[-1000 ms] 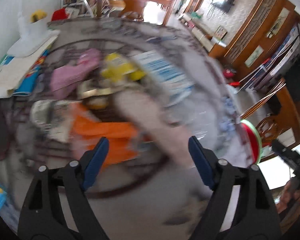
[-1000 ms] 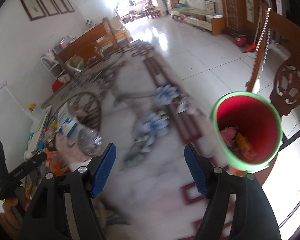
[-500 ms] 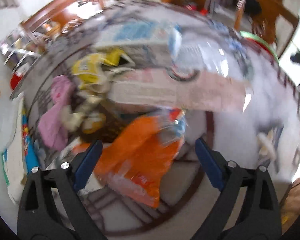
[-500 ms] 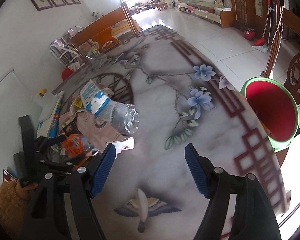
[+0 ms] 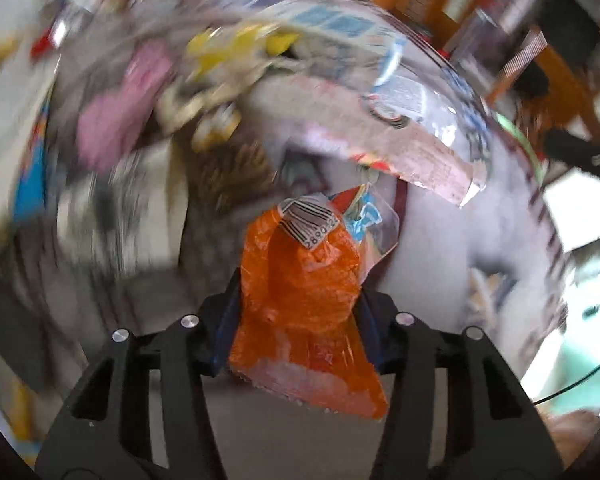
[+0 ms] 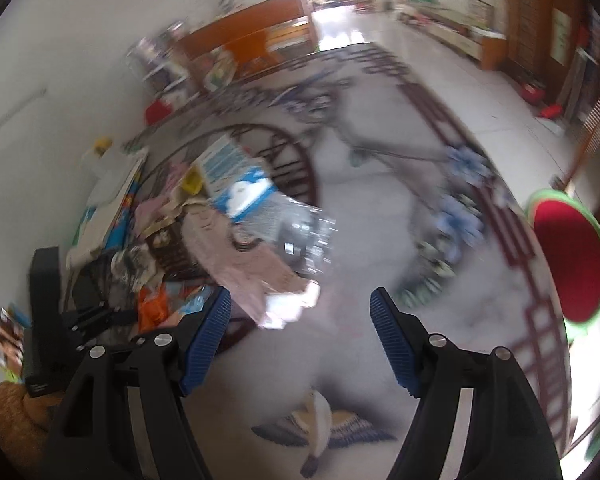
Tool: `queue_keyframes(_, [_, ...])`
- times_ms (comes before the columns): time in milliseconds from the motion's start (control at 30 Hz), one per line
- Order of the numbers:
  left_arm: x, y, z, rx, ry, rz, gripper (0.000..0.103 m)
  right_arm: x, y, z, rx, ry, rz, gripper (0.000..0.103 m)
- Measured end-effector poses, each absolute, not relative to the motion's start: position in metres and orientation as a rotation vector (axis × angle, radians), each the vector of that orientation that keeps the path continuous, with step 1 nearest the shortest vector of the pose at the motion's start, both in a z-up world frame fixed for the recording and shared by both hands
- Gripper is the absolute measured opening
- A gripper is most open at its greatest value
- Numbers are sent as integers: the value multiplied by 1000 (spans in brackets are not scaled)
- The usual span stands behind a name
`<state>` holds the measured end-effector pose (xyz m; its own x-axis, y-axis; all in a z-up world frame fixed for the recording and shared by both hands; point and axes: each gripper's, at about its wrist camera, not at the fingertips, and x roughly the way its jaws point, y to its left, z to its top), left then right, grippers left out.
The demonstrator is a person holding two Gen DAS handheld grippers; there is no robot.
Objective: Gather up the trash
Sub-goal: 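Return to the table and grasp the orange snack bag with the left gripper, then grasp the pink Pocky box with the right gripper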
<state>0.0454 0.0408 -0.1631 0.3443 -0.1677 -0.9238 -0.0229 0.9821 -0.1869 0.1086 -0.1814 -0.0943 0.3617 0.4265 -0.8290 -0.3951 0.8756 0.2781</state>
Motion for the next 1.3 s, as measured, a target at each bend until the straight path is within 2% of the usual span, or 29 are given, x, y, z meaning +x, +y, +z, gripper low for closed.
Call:
queue_keyframes(267, [13,51,-173,-309,1247,-18,52,136,-100,-136,-178,1230,699,69])
queue_keyframes(400, [12,59,-176,-342,1240,6,58,139,-81,-152,-294,1219,666,78])
queue_keyframes(433, [12,59,-177,-344,1243,12,64,139,-77,-154,-321,1214,655,78])
queue_keyframes(467, [12,63,-179,-346,1247,24,68,139,-74,-157,-341,1209,649,77])
queue_keyframes(533, [13,64,-181,-352,1251,34,72,137,-72,-159,-397,1190,622,62])
queue_keyframes(567, [14,66,-181,-353,1254,34,72,135,-72,-160,-442,1169,597,48])
queue_keyframes(700, [15,63,-179,-322,1256,22,75,129,-81,-157,-430,1177,615,35])
queue_keyframes(833, [16,58,-174,-258,1243,-1,75,118,-101,-152,-360,1266,612,28])
queue_keyframes(1000, [13,58,-180,-240,1261,-27,75,103,-123,-148,-246,1381,618,32])
queue_keyframes(1033, [13,57,-183,-242,1267,-31,71,102,-125,-148,-230,1381,626,35])
queue_keyframes(1100, [11,57,-189,-260,1276,-45,58,100,-125,-142,-229,1351,620,58])
queue_keyframes(1133, [12,54,-190,-269,1273,-45,56,101,-124,-139,-234,1326,610,61])
queue_keyframes(1300, [9,53,-184,-289,1234,-18,51,107,-112,-147,-246,1307,595,62])
